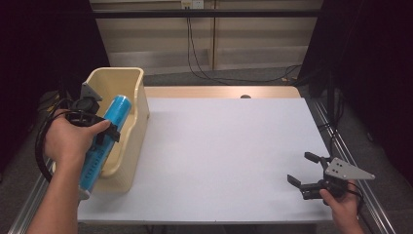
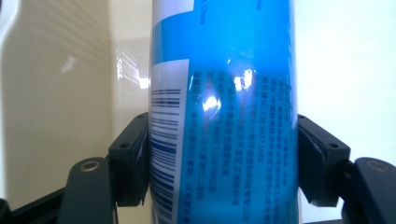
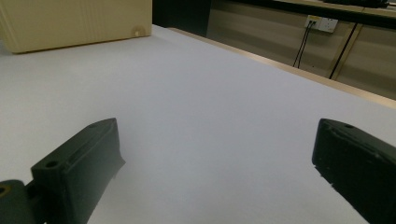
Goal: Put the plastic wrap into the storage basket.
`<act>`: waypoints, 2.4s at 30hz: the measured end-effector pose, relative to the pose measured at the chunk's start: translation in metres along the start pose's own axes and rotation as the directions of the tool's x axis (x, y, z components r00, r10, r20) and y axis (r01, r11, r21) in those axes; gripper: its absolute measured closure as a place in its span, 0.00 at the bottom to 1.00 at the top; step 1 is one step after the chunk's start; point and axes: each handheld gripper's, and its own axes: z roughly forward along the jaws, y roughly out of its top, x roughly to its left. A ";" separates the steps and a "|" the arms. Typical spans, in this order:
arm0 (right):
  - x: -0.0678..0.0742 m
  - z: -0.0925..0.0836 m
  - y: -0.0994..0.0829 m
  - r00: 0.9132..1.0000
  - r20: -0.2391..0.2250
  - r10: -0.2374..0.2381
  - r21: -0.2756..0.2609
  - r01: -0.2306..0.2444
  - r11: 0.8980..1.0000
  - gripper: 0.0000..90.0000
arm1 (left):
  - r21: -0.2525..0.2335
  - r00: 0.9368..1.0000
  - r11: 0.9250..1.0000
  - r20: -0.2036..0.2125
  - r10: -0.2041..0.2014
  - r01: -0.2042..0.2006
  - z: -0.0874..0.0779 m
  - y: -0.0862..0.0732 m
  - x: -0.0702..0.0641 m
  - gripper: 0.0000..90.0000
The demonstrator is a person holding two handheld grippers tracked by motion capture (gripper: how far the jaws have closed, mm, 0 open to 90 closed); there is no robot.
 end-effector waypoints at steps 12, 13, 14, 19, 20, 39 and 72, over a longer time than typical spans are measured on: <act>-0.001 0.002 0.000 1.000 0.001 -0.004 -0.002 0.004 1.000 0.01 | -0.051 0.999 0.998 0.031 -0.021 0.023 -0.013 0.008 0.001 0.41; -0.001 0.002 0.000 1.000 0.001 -0.005 -0.002 0.005 1.000 0.01 | -0.054 0.999 0.998 0.042 -0.010 0.012 -0.020 0.010 0.000 0.41; -0.001 0.003 0.000 1.000 0.001 -0.003 -0.003 0.003 1.000 0.01 | -0.041 0.999 0.999 0.052 -0.004 0.007 -0.025 0.011 -0.002 0.39; -0.001 0.003 0.001 1.000 0.001 -0.004 -0.004 0.004 1.000 0.01 | -0.055 0.996 0.998 0.089 0.010 -0.005 -0.031 0.012 -0.012 0.24; -0.001 0.003 0.001 1.000 -0.001 -0.004 -0.002 0.004 1.000 0.01 | -0.061 0.995 0.998 0.103 0.009 -0.003 -0.030 0.012 -0.014 0.22; 0.001 0.003 0.001 1.000 -0.006 -0.005 -0.002 0.005 1.000 0.01 | -0.086 0.962 0.981 0.198 0.187 -0.173 -0.016 0.009 -0.072 0.11; 0.000 0.001 0.000 1.000 -0.005 -0.008 -0.004 0.008 1.000 0.01 | -0.116 0.892 0.935 0.281 0.355 -0.335 0.099 -0.036 -0.141 0.09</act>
